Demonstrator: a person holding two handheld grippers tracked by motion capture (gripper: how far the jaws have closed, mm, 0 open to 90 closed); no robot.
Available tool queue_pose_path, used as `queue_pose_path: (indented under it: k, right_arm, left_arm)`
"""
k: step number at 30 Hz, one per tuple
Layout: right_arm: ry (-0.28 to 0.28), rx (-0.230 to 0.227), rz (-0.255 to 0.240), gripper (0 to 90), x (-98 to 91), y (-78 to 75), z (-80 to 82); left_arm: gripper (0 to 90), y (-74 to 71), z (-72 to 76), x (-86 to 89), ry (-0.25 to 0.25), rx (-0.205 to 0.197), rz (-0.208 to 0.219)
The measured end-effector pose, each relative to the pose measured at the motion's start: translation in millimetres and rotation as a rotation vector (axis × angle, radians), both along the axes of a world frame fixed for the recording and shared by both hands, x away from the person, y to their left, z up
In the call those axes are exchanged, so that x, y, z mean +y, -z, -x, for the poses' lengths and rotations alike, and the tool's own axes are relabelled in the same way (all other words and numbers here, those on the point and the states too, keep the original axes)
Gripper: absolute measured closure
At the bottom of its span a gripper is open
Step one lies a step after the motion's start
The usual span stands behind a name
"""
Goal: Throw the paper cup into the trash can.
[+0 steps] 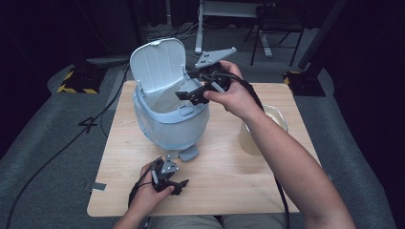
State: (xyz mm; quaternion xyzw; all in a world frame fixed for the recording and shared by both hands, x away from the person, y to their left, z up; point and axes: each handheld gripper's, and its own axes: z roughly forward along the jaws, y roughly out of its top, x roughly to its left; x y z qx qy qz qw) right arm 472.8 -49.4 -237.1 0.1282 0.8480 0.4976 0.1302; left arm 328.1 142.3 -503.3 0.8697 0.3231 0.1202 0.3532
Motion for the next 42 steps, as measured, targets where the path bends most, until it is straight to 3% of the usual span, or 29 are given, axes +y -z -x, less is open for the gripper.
queue_pose_path:
  k: [8,14,17,20,22,29,32,42]
  right_arm:
    - [0.027,-0.017,-0.006,16.0,-43.2,-6.4,20.4]
    - [0.084,-0.005,0.009,16.4,-76.3,-5.1,39.1]
    - [0.092,0.006,-0.007,16.5,-87.8,-4.3,45.3]
    - [0.111,0.011,-0.026,16.6,-110.8,-2.5,56.1]
    - [0.124,0.009,-0.016,17.2,-121.9,-0.4,60.7]
    - [0.162,0.019,0.007,18.5,-154.8,14.0,73.6]
    - [0.193,0.032,0.014,19.6,-176.5,27.5,79.7]
    - [0.267,0.063,0.019,20.7,-221.1,66.8,92.1]
  left_arm:
    - [20.3,-0.4,1.0,6.3,-0.003,0.001,-0.002]
    - [20.3,-0.3,1.1,6.9,-0.004,0.000,-0.001]
    - [20.3,-0.3,1.3,6.8,-0.007,0.000,-0.001]
    - [20.2,-0.2,1.3,6.7,-0.008,0.001,0.002]
    - [20.3,-0.2,1.3,6.7,-0.008,0.001,0.002]
    - [20.2,-0.2,1.2,6.7,-0.007,-0.001,0.000]
    - [20.2,-0.2,1.1,6.7,-0.006,-0.001,-0.001]
    - [20.3,-0.3,1.1,6.7,-0.007,-0.001,0.000]
